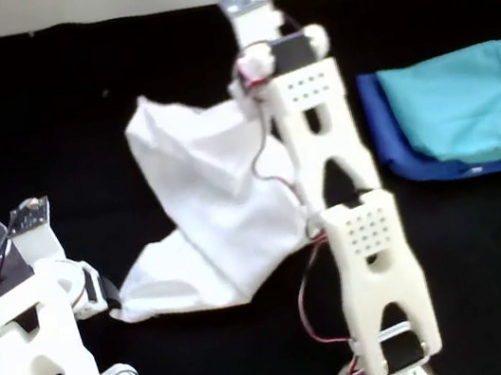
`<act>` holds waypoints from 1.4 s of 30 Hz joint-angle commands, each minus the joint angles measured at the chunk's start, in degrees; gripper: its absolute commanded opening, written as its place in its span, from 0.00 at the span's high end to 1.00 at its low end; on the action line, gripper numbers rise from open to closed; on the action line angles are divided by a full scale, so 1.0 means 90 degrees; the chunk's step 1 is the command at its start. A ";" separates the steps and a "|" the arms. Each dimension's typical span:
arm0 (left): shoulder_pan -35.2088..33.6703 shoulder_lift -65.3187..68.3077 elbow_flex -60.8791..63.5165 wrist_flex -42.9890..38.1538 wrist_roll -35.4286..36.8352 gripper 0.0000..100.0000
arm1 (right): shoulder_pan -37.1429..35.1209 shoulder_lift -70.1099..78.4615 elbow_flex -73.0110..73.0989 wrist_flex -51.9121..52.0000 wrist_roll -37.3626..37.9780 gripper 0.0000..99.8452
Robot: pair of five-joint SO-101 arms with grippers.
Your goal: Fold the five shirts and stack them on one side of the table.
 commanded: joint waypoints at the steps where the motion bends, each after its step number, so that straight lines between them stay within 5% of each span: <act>1: 0.0063 0.0024 0.0005 -0.0322 0.0107 0.80 | 0.0220 -0.0044 -0.0220 0.0083 0.0186 0.99; 5: 0.0063 0.0024 0.0005 -0.0322 0.0107 0.80 | 0.0151 -0.0083 -0.0249 0.0083 0.0186 0.98; 11: 0.0063 0.0024 0.0005 -0.0322 0.0107 0.80 | 0.0112 -0.0415 -0.0259 0.0093 0.0166 0.76; 19: 0.0063 0.0024 0.0005 -0.0322 0.0107 0.80 | -0.0943 -0.1675 0.0825 0.0103 0.0195 0.84; 27: 0.0063 0.0024 0.0005 -0.0322 0.0107 0.80 | -0.2027 -0.1851 0.3248 -0.0200 0.0205 0.78; 42: 0.0063 0.0024 0.0005 -0.0322 0.0107 0.80 | -0.1646 -0.1841 0.4596 -0.1617 0.1192 0.76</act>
